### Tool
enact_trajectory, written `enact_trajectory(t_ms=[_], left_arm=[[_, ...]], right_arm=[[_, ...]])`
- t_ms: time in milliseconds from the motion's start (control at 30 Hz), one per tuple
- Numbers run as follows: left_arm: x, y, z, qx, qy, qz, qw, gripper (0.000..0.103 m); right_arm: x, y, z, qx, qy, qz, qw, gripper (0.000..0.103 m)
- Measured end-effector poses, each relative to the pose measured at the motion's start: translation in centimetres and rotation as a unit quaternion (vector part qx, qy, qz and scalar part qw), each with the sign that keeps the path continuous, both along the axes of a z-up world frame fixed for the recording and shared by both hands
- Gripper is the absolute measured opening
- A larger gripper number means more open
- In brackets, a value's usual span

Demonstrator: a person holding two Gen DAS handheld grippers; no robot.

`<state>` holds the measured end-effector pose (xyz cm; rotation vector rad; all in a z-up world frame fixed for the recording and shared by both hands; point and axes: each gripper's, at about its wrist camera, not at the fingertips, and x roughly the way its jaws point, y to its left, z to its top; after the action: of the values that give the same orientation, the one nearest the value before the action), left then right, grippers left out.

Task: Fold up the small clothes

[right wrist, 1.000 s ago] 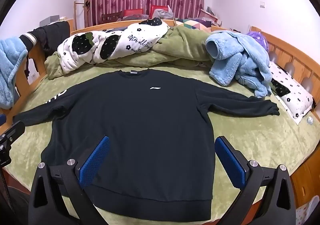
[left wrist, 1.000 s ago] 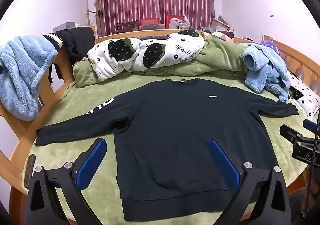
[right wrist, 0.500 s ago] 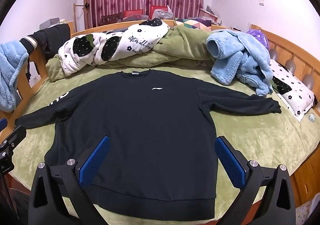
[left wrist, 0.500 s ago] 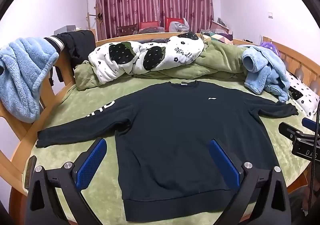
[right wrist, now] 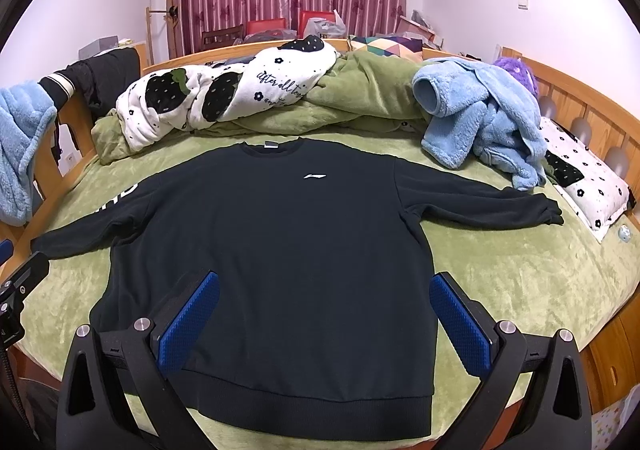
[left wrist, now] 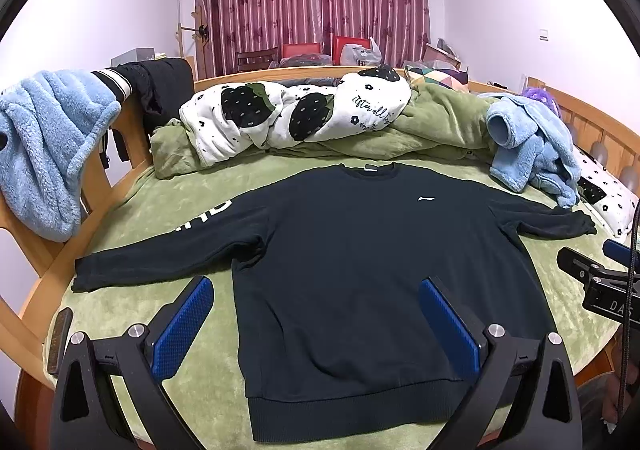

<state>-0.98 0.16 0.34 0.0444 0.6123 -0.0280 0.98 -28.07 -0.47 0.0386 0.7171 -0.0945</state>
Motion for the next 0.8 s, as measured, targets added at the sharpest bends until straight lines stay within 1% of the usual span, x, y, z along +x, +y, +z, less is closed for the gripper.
enact_trajectory(t_ms=[800], left_arm=[[-0.03, 0.17, -0.07, -0.002, 0.001, 0.002, 1.0, 0.103]], right_arm=[[0.02, 0.13, -0.53, 0.0, 0.002, 0.0, 1.0, 0.103]])
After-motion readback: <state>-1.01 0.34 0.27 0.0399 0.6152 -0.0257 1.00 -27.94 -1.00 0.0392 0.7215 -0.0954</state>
